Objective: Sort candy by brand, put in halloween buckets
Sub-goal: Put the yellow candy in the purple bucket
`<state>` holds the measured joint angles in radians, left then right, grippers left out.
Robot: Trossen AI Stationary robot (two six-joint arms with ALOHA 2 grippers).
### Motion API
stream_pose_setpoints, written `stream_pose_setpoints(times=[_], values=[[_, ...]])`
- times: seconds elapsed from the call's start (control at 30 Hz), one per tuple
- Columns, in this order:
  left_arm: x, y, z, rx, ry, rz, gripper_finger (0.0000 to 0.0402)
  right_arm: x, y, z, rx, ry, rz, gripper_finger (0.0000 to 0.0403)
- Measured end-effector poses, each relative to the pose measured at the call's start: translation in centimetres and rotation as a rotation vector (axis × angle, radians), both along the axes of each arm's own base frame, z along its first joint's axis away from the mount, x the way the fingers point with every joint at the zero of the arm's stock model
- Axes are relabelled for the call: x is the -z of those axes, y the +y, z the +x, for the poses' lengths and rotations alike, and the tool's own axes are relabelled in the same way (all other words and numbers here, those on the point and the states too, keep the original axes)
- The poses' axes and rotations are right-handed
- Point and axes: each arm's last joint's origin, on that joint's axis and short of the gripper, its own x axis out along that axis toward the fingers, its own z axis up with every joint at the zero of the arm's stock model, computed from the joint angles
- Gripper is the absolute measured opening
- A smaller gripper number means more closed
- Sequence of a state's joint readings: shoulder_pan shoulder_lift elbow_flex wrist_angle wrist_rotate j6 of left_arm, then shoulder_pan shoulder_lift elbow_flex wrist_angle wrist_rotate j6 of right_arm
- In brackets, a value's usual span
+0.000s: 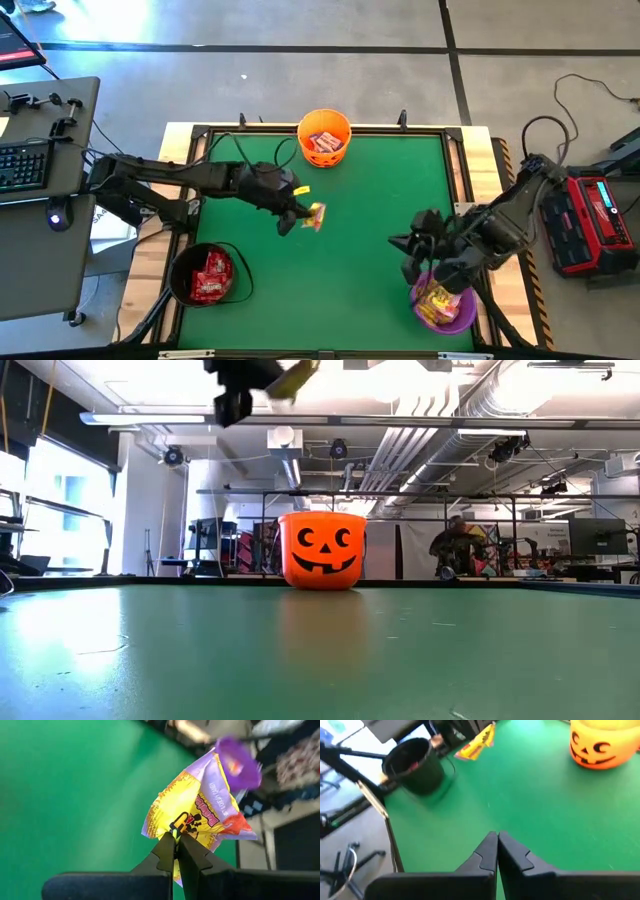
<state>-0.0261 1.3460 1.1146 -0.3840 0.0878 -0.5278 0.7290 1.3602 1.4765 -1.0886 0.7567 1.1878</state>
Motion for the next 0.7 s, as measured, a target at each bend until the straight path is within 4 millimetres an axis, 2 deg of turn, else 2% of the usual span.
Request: stream_pose_setpoints(times=[0.13, 0.23, 0.37, 0.53, 0.7], values=[[-1.0, 0.1, 0.6, -0.041, -0.110, 0.000, 0.0000, -0.5, -1.0, 1.6, 0.045, -0.060, 0.028, 0.0002], [-1.5, 0.1, 0.8, -0.048, -0.167, 0.000, 0.0000, -1.0, -1.9, 2.8, 0.052, -0.107, 0.018, 0.0020], [-2.0, 0.1, 1.1, -0.073, -0.222, 0.002, 0.0000, -1.8, -3.1, 4.3, 0.063, -0.185, 0.005, 0.0069], [-2.3, 0.1, 1.1, -0.204, -0.256, 0.064, 0.0000, -2.5, -5.1, 5.8, 0.184, -0.286, 0.096, 0.0140], [-2.5, 0.2, 1.1, -0.312, -0.280, 0.125, 0.0000, -1.7, -6.7, 7.8, 0.269, -0.287, 0.118, 0.0188]])
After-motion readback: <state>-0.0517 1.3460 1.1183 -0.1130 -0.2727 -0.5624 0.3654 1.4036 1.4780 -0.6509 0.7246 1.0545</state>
